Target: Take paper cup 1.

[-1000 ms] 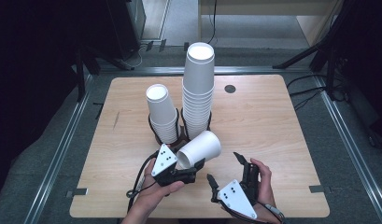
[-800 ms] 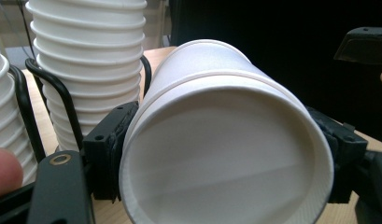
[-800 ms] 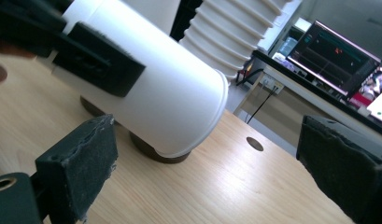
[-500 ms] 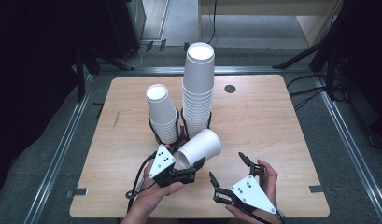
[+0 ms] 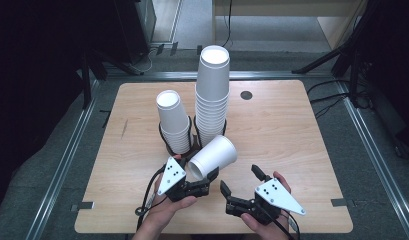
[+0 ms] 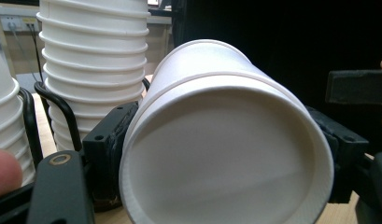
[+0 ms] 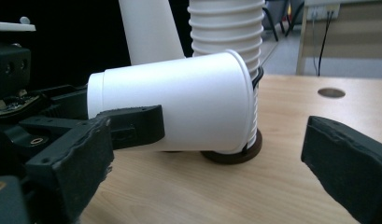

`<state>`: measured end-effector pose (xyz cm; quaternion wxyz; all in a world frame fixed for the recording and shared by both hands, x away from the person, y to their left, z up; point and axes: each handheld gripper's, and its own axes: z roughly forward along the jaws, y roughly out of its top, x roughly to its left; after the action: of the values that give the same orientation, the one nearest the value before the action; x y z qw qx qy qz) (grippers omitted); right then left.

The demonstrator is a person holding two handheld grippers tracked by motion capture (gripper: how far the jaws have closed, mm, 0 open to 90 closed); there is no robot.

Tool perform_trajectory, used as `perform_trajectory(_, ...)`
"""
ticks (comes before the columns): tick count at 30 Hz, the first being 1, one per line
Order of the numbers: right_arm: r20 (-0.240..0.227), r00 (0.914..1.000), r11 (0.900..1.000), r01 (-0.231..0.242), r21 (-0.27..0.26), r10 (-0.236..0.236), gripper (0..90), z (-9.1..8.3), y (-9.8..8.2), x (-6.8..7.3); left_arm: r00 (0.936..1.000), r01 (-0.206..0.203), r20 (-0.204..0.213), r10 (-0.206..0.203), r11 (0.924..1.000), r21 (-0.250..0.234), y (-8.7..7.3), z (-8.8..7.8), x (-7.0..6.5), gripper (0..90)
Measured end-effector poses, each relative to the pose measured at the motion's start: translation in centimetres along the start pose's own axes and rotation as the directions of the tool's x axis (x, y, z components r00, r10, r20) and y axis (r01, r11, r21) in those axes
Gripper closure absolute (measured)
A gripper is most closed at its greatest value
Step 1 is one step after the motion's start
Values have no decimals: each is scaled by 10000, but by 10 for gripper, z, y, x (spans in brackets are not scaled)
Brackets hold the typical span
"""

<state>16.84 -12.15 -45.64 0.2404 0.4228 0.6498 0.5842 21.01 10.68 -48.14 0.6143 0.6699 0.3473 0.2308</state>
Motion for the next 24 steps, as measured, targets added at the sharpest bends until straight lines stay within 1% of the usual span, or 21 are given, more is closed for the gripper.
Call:
perform_trajectory(1, -154, 9994, 9995, -295, 63, 296, 0, 0, 0, 0, 10000, -10, -20, 10, 10000, -11, 0, 0, 0, 213)
perform_trajectory(3, -152, 9957, 9958, -910, 59, 910, 0, 0, 1, -1, 10000, -6, -23, 6, 10000, -64, -1, 0, 0, 214)
perform_trajectory(4, -153, 9934, 9936, -1132, 42, 1133, 0, 0, 1, -1, 10000, -2, -28, 2, 10000, -99, -1, 0, -1, 213)
perform_trajectory(5, -143, 9891, 9892, -1463, 12, 1463, 0, 0, 1, -1, 10000, -47, -46, 47, 9999, -107, -1, 0, -1, 213)
perform_trajectory(6, -162, 9859, 9860, -1666, -13, 1665, 0, 0, 1, -2, 10000, -37, -27, 36, 9999, -150, -2, 1, -2, 214)
perform_trajectory(7, -197, 9777, 9778, -2094, -28, 2093, 0, 1, 1, -2, 10000, -49, -31, 49, 9998, -184, -2, 1, -2, 213)
perform_trajectory(9, -258, 9683, 9686, -2486, -75, 2483, 0, 1, 1, -2, 9999, -117, -57, 116, 9997, -234, -3, 1, -3, 213)
perform_trajectory(10, -238, 9618, 9620, -2729, -76, 2726, 0, 2, 1, -1, 10000, -91, -18, 91, 9996, -253, -3, 1, -4, 213)
perform_trajectory(11, -248, 9577, 9579, -2870, -83, 2867, 0, 2, 1, -1, 9999, -110, 40, 111, 9995, -290, -4, 1, -5, 213)
perform_trajectory(12, -215, 9487, 9488, -3158, -71, 3155, 0, 3, 1, -1, 9998, -178, 26, 180, 9991, -378, -4, 1, -5, 213)
perform_trajectory(13, -263, 9373, 9376, -3477, -5, 3475, 0, 4, 1, 0, 9997, -250, -11, 250, 9986, -468, -5, 1, -6, 213)
perform_trajectory(14, -243, 9221, 9225, -3861, 66, 3861, 0, 6, 1, -1, 9996, -281, -14, 280, 9984, -488, -5, 1, -6, 213)
perform_trajectory(16, -275, 9004, 9008, -4339, 154, 4342, 0, 8, 0, -1, 9996, -280, -32, 279, 9981, -542, -5, 1, -7, 213)
perform_trajectory(17, -302, 8843, 8848, -4654, 205, 4659, 0, 9, -1, -1, 9997, -248, 9, 249, 9979, -593, -6, 1, -7, 213)
perform_trajectory(18, -335, 8705, 8711, -4904, 258, 4910, 0, 10, -1, -1, 9997, -254, 12, 255, 9978, -620, -6, 1, -7, 213)
perform_trajectory(19, -377, 8603, 8611, -5077, 265, 5084, 0, 12, -1, -1, 9995, -304, -23, 303, 9976, -623, -6, 2, -7, 213)
perform_trajectory(20, -414, 8450, 8460, -5326, 253, 5332, 0, 13, -1, -1, 9995, -324, -40, 323, 9975, -632, -7, 2, -8, 213)
perform_trajectory(21, -470, 8355, 8368, -5470, 246, 5475, 0, 13, -1, -1, 9995, -319, -35, 318, 9973, -666, -7, 2, -8, 213)
perform_trajectory(22, -540, 8232, 8249, -5648, 241, 5652, 0, 14, -1, -2, 9995, -328, -51, 325, 9971, -684, -8, 2, -8, 213)
perform_trajectory(23, -590, 8086, 8106, -5850, 246, 5854, 0, 15, -1, -2, 9993, -364, -72, 360, 9970, -677, -8, 3, -8, 213)
perform_trajectory(24, -598, 7991, 8012, -5979, 259, 5983, 0, 16, -1, -2, 9992, -389, -80, 384, 9968, -693, -8, 3, -9, 213)
